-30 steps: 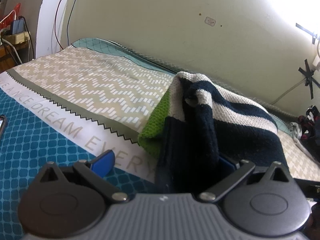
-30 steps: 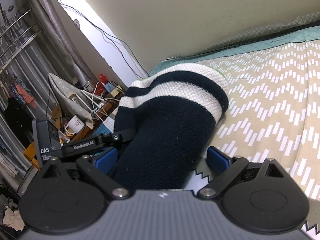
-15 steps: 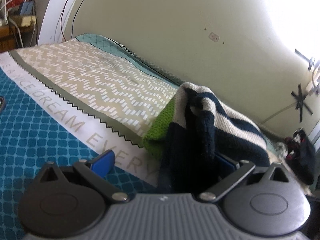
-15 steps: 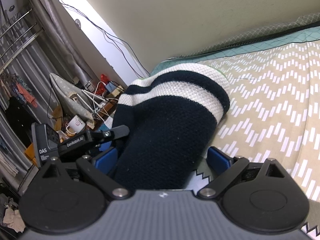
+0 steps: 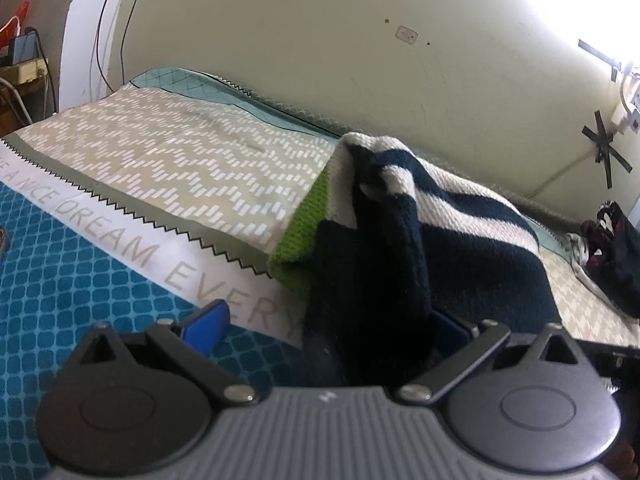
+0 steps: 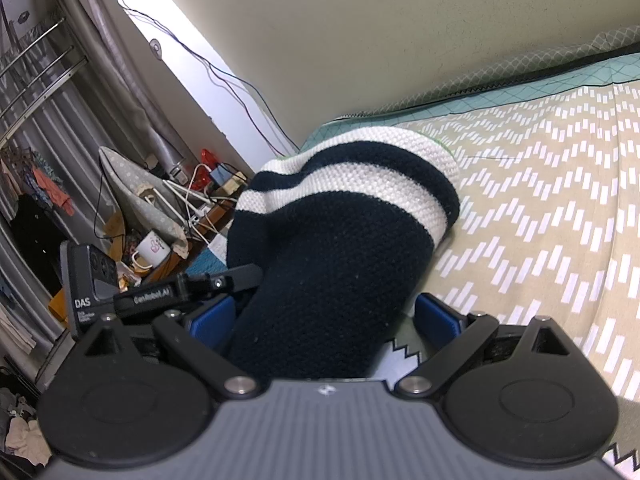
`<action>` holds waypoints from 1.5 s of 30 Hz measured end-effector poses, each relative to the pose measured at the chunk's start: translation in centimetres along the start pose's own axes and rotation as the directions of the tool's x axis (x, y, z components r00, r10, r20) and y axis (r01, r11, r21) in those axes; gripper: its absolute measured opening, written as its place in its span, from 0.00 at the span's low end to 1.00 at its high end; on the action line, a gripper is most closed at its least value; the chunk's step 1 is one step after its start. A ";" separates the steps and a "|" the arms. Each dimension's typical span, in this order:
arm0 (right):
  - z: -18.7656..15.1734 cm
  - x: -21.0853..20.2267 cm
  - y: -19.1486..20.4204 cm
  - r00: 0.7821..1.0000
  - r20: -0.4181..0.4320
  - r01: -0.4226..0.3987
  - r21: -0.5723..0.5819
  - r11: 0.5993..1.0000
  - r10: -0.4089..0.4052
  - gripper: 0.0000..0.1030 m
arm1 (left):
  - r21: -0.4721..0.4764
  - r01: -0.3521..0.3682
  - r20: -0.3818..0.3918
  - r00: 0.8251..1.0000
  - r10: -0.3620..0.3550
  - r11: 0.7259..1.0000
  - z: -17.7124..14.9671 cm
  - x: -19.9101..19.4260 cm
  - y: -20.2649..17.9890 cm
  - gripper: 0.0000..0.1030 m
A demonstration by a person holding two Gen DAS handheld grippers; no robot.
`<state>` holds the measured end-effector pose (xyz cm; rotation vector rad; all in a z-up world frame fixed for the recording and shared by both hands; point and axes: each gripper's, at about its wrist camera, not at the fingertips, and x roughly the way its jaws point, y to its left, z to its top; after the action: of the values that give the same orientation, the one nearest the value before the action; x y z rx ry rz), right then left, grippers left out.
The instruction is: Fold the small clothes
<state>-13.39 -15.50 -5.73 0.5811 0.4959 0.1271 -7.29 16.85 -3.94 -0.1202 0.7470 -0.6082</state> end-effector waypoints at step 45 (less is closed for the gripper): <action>0.0 0.2 0.2 1.000 0.007 0.006 0.001 1.000 -0.006 0.88 | 0.012 -0.016 0.009 1.000 0.016 1.000 0.2 0.0 -0.3 1.00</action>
<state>-13.23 -15.28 -5.67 0.5809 0.4910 0.1192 -7.29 16.60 -3.74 -0.1053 0.7345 -0.5963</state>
